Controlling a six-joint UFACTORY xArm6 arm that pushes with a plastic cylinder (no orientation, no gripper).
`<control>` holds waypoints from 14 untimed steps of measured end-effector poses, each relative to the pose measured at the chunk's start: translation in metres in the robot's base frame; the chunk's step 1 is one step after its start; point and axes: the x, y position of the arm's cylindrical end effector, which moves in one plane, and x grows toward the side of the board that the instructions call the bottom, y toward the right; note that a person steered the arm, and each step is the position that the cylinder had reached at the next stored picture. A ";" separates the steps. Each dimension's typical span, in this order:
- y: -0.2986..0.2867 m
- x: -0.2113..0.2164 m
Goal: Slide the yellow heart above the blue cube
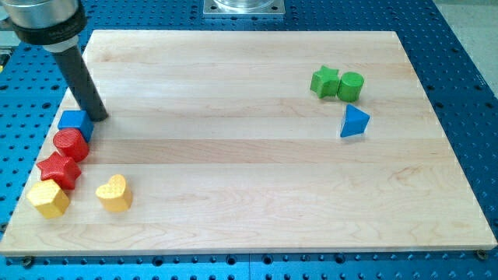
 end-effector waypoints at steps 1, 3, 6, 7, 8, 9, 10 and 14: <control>0.026 0.002; 0.147 0.176; 0.062 0.074; 0.101 0.076; 0.074 0.035; 0.034 0.016; 0.100 -0.006; 0.091 -0.074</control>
